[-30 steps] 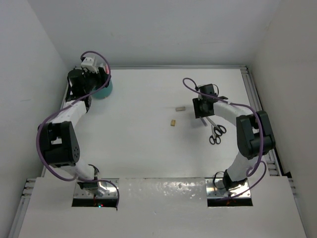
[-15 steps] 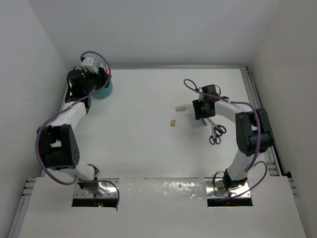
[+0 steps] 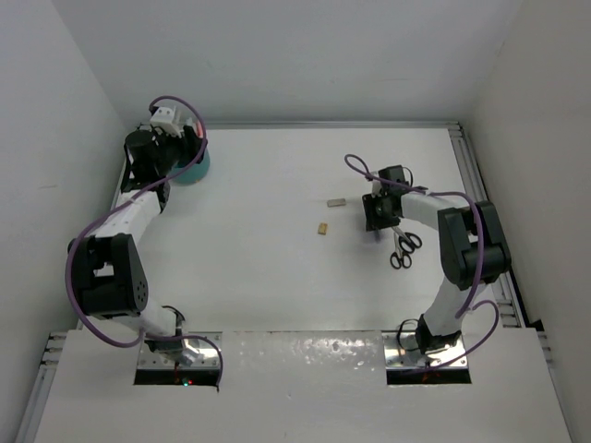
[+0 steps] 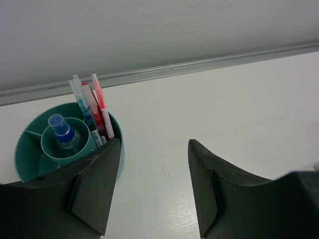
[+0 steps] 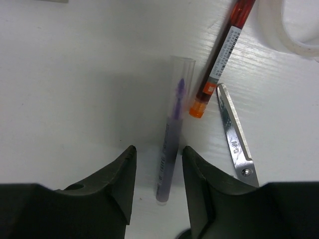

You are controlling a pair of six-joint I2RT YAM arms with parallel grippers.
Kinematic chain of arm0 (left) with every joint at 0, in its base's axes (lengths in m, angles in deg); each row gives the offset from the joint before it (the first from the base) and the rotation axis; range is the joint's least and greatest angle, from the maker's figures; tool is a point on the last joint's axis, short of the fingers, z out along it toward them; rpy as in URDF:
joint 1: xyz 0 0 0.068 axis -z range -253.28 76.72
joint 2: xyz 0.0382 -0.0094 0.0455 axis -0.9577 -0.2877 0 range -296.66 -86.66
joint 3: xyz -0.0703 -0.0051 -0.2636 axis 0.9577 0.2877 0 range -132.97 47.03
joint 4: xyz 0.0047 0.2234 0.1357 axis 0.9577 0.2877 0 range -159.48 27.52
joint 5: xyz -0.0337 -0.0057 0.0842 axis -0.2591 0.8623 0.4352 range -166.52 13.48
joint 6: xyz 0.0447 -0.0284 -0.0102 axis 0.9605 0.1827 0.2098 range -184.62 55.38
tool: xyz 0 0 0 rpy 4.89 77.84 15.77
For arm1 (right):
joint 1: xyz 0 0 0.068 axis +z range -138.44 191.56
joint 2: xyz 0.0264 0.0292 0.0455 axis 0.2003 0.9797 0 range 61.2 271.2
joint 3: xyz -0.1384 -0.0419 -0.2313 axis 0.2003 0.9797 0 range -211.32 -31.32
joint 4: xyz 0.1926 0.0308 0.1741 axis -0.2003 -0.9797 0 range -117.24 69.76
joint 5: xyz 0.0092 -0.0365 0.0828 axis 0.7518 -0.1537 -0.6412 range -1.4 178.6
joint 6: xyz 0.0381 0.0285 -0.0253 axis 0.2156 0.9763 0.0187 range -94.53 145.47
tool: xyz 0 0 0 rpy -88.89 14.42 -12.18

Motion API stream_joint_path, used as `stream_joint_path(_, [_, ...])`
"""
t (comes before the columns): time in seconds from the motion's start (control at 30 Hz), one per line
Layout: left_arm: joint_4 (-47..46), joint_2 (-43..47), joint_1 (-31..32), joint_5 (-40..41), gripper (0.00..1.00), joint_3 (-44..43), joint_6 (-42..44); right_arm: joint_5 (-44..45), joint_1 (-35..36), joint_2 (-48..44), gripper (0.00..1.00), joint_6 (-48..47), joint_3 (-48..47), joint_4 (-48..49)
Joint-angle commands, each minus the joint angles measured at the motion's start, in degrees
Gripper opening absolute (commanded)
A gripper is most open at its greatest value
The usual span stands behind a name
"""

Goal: Sort the stationery into containers
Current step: Pick up the pen from the center of the board.

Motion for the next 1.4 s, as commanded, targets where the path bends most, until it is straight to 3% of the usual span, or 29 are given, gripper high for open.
stream_joint_path(0.0, [-2.1,1.8,0.5,-0.3,0.55,-0.3,-0.9,-1.6,-0.6,0.0,0.41,1.1,0.0,-1.6])
stream_joint_path(0.07, [-2.2,1.8,0.5,-0.2,0.54,-0.3,-0.9,-1.5,-0.5,0.6,0.35,1.3,-0.3,-2.9])
stream_joint_path(0.1, [-2.2,1.9,0.5,-0.2,0.55,-0.4,-0.9,-0.8,-0.5,0.8,0.24,1.4,-0.3,-3.3])
stream_joint_path(0.23, [-1.8,1.9,0.5,-0.2,0.55,-0.6,-0.9,0.2,-0.6,0.5,0.0,1.5,0.7,-3.5])
stream_joint_path(0.33, [-1.5,2.3,0.4,-1.0,0.55,-1.2,-1.0,-0.5,0.1,-2.2,0.0,-0.2,1.5,-2.6])
stream_joint_path(0.53, [-1.9,5.5,1.9,-10.4,0.55,-0.8,0.1,-3.5,5.1,-11.3,0.0,-3.4,-4.4,-0.5])
stream_joint_path(0.63, [-2.8,6.8,3.4,-23.5,0.61,-0.4,-3.6,-7.0,9.2,-13.9,0.0,-1.5,-7.7,7.8])
stream_joint_path(0.73, [-5.4,7.4,5.8,-28.9,0.64,0.5,-10.3,-11.3,14.6,-12.3,0.0,-0.7,-12.4,20.3])
stream_joint_path(0.8, [-6.5,7.8,8.4,-30.1,0.64,0.6,-14.9,-12.4,17.9,-9.4,0.0,-0.6,-17.4,23.4])
stream_joint_path(0.93, [-12.6,8.6,10.7,-27.5,0.67,1.3,-25.3,-16.5,21.5,-5.3,0.0,1.7,-22.4,33.3])
stream_joint_path(1.2, [-21.9,7.4,12.2,-17.2,0.69,2.8,-37.0,-20.1,25.6,-1.7,0.0,1.9,-26.8,38.0])
stream_joint_path(1.37, [-25.0,5.9,13.5,-14.6,0.59,2.9,-39.9,-20.5,25.9,-1.5,0.0,1.3,-27.2,37.9])
